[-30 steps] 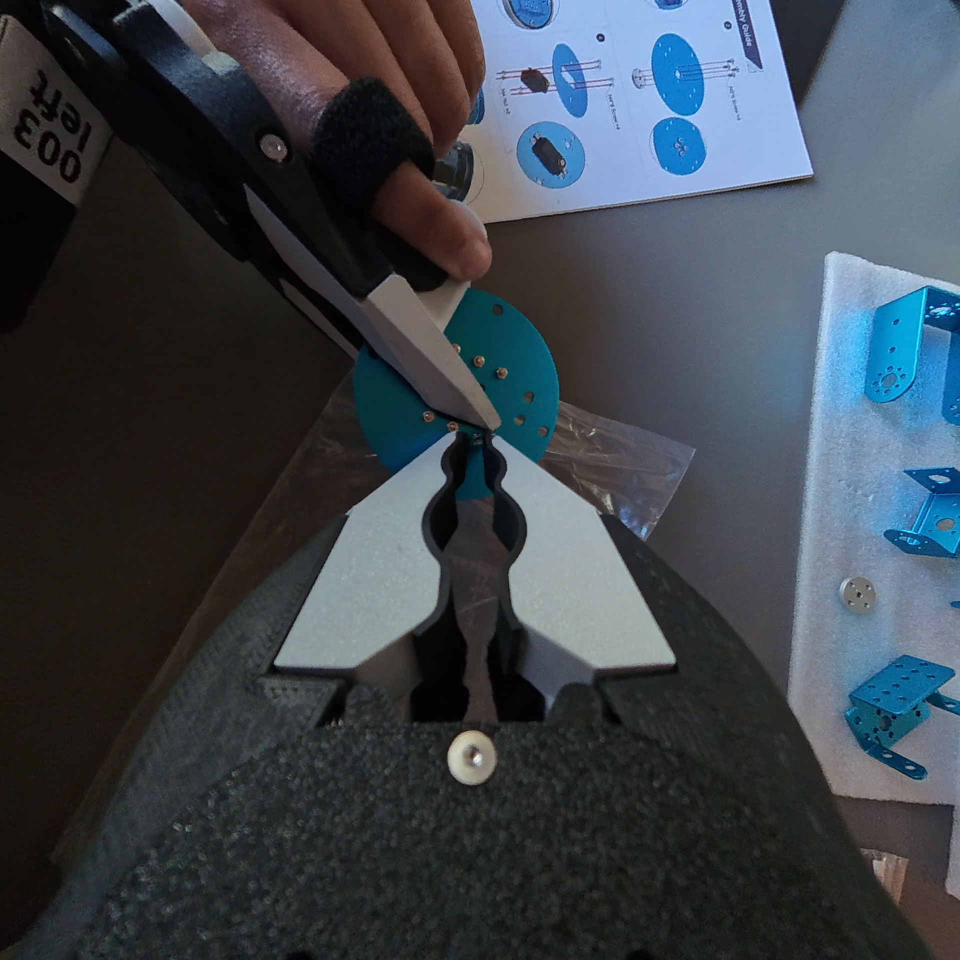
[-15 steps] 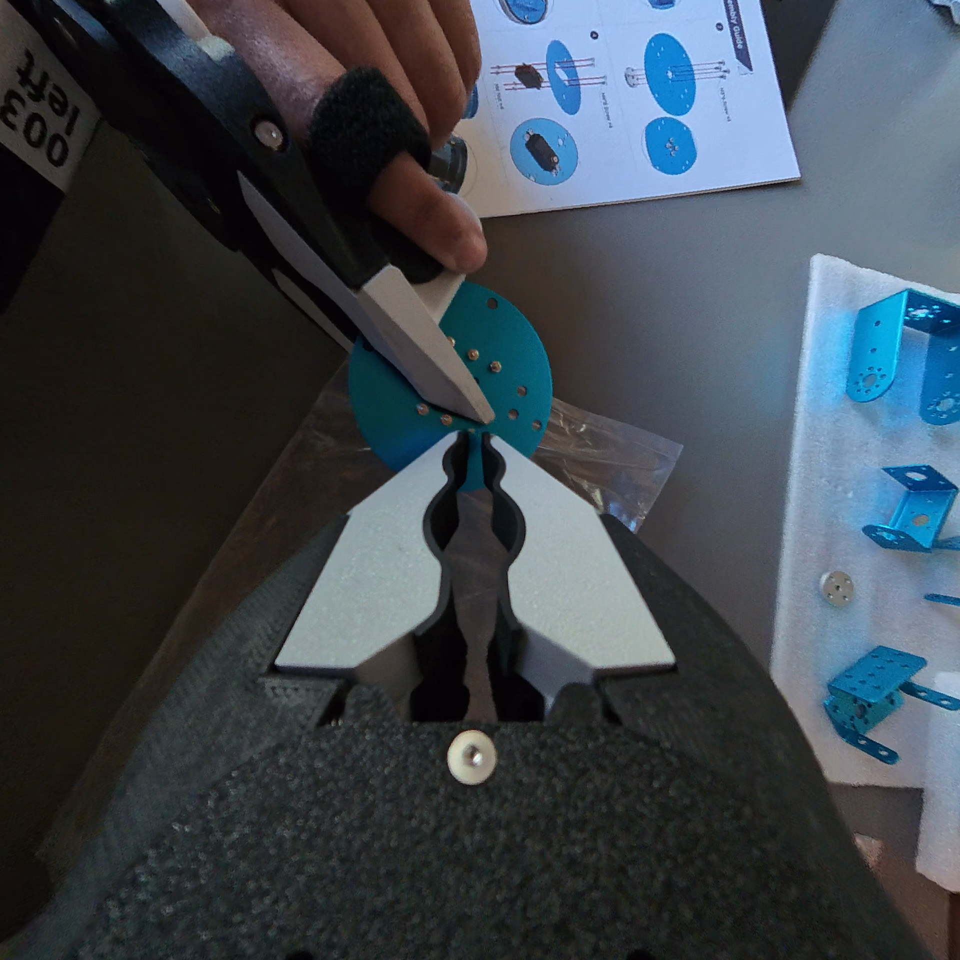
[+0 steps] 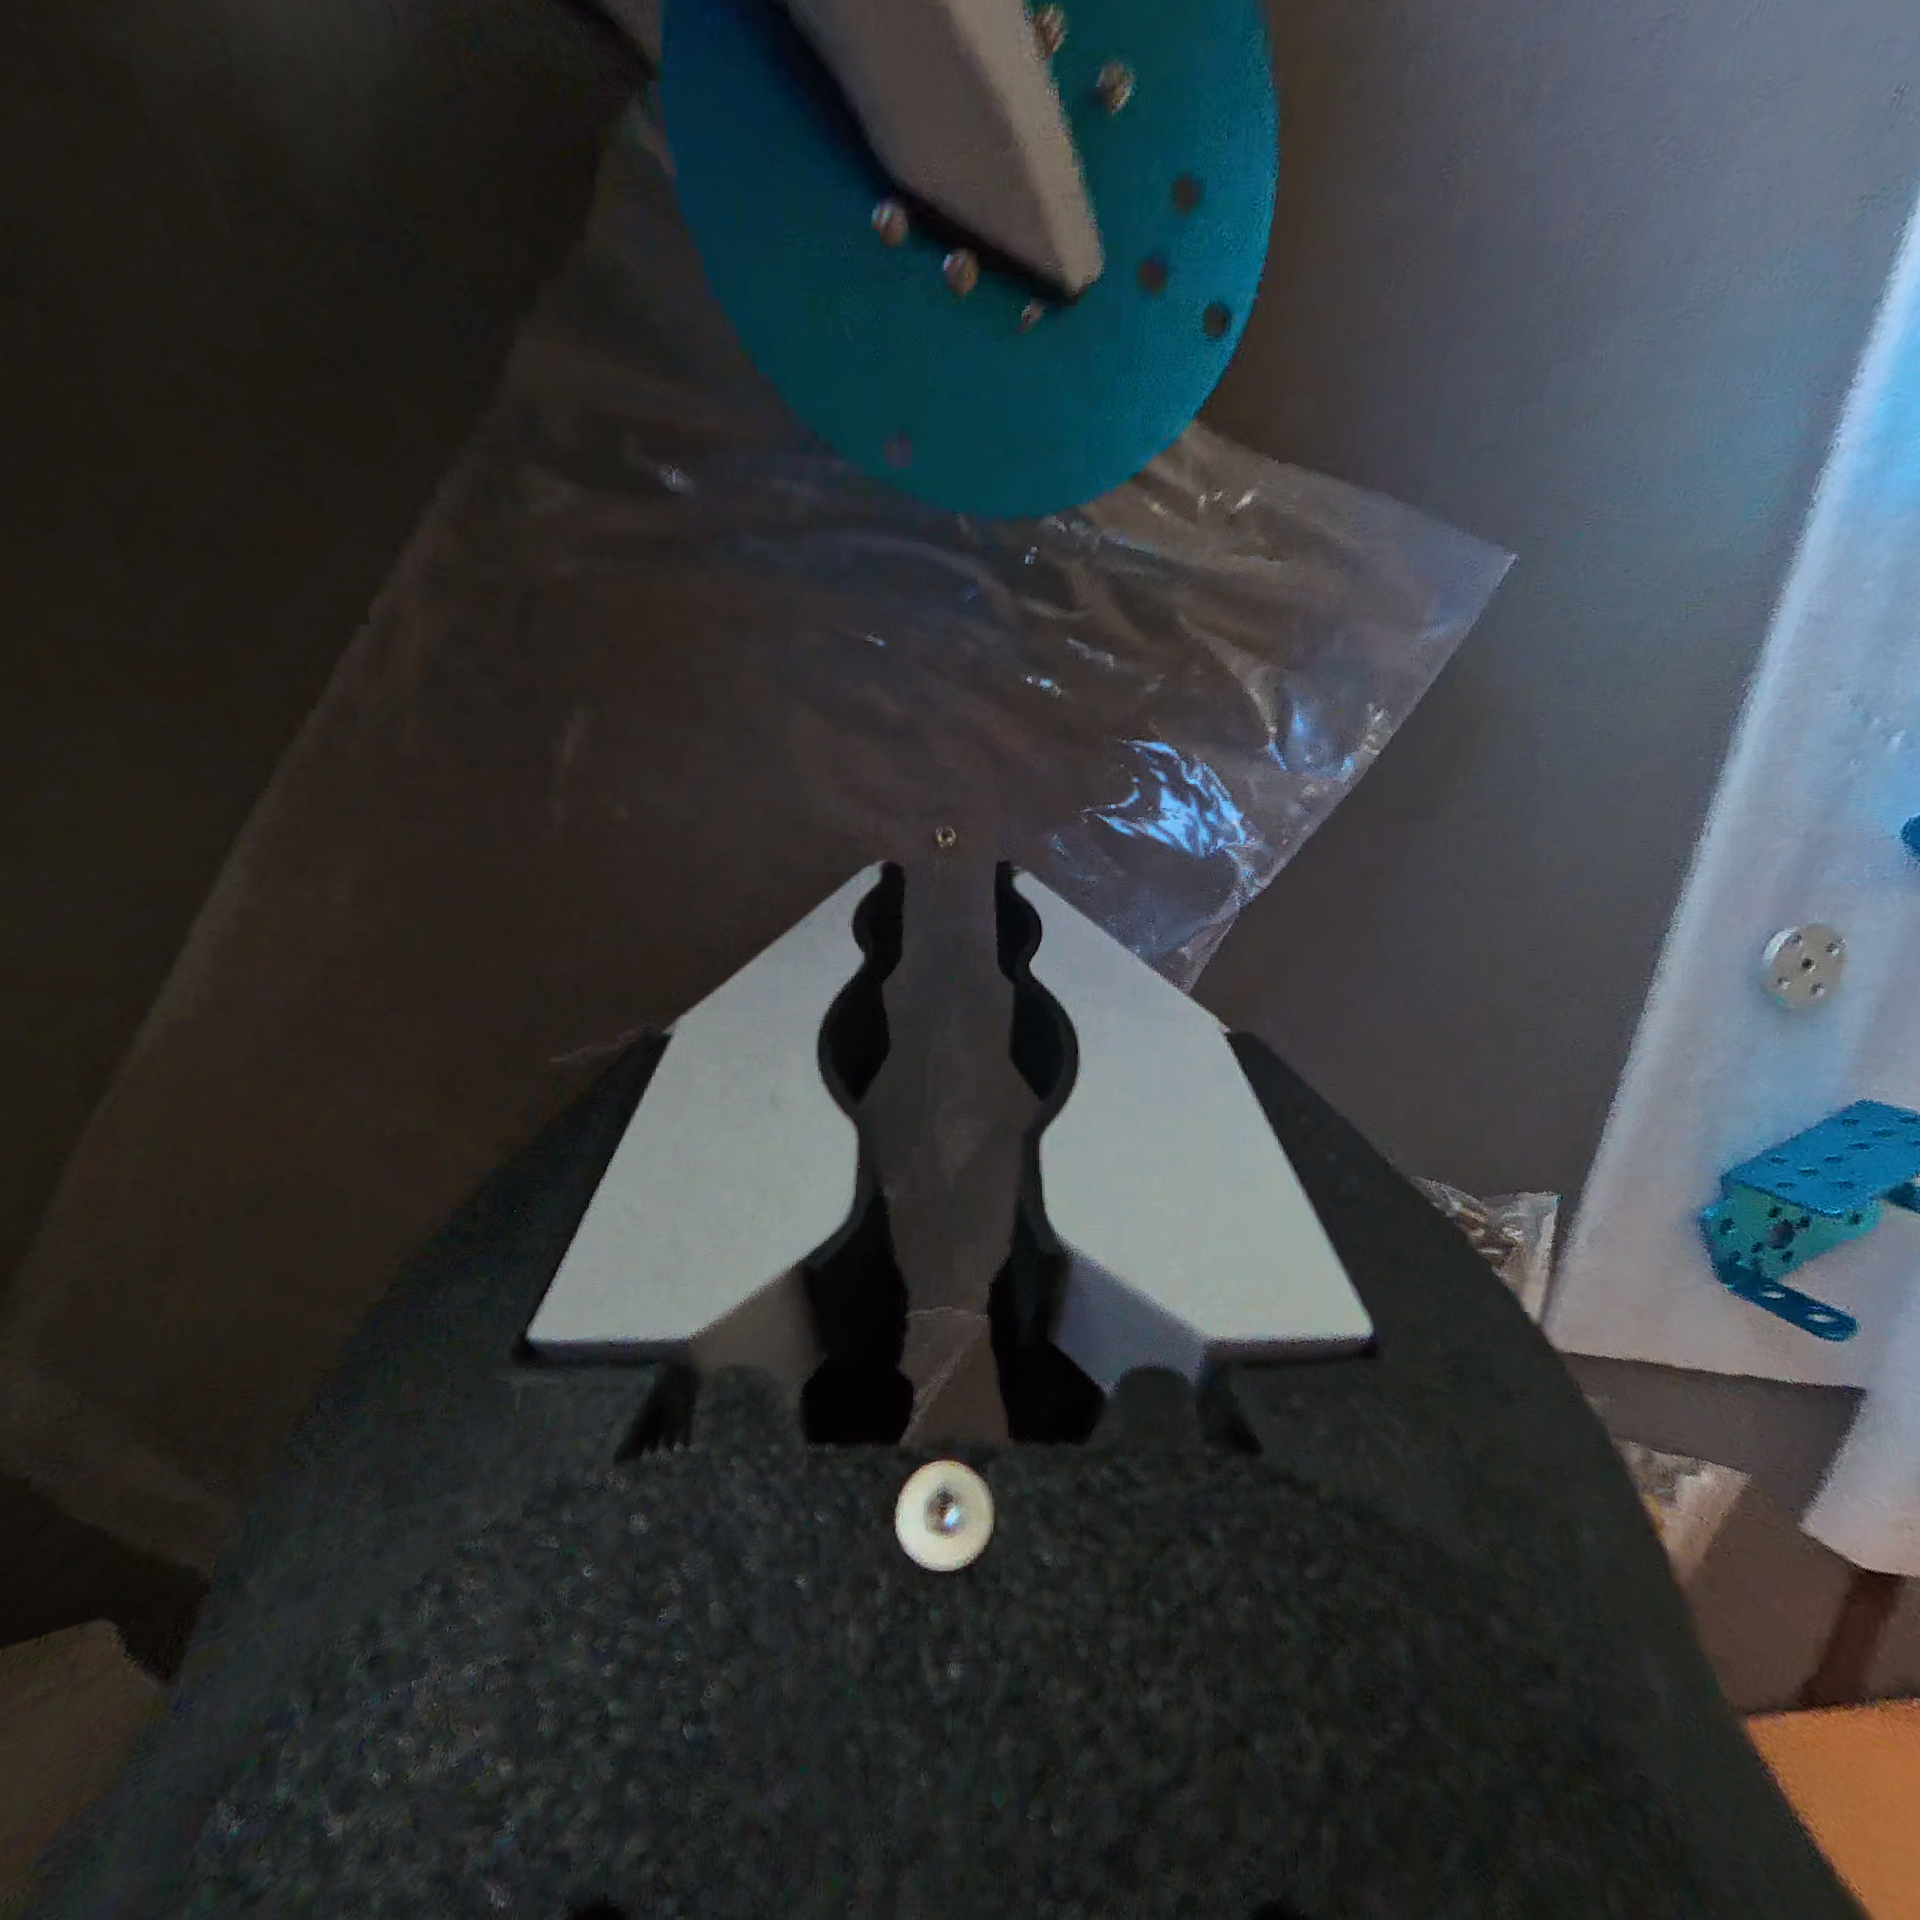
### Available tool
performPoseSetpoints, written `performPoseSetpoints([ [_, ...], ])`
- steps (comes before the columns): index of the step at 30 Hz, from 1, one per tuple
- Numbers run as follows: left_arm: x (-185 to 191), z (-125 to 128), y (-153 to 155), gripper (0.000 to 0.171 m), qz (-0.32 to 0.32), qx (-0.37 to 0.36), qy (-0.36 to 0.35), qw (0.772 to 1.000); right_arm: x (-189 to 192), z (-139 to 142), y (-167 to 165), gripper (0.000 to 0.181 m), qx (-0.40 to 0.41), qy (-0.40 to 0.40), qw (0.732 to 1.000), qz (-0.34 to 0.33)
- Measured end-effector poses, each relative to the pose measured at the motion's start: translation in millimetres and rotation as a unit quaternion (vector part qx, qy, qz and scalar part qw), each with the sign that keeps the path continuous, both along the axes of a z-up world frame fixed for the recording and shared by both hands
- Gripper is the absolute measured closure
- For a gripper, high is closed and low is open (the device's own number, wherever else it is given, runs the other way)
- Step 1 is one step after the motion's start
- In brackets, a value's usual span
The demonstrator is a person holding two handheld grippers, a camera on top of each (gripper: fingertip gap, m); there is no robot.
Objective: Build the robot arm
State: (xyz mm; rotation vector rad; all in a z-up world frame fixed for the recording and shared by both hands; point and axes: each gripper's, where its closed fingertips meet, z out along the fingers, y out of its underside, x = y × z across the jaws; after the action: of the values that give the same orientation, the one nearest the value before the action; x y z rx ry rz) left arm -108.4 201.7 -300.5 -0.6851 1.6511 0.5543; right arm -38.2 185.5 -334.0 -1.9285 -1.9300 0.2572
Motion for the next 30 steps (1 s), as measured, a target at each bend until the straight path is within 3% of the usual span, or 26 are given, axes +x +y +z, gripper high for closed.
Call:
performPoseSetpoints([
  [6, -0.8, 1.2, 1.6, 0.170, 0.004, 0.000, 0.002, 1.000, 1.2, -11.9, 0.5, 0.168, -0.005, -0.070, 0.996, 0.047],
  [14, 0.6, -4.0, -2.0, 0.170, -0.003, -0.002, 0.013, 1.000, -6.4, -13.4, 0.4, 0.173, -0.014, -0.078, 0.994, 0.080],
  [30, 2.0, -4.8, -6.0, 0.171, -0.010, -0.006, 0.013, 1.000, -6.5, -16.5, 1.3, 0.177, -0.040, -0.085, 0.993, 0.071],
])
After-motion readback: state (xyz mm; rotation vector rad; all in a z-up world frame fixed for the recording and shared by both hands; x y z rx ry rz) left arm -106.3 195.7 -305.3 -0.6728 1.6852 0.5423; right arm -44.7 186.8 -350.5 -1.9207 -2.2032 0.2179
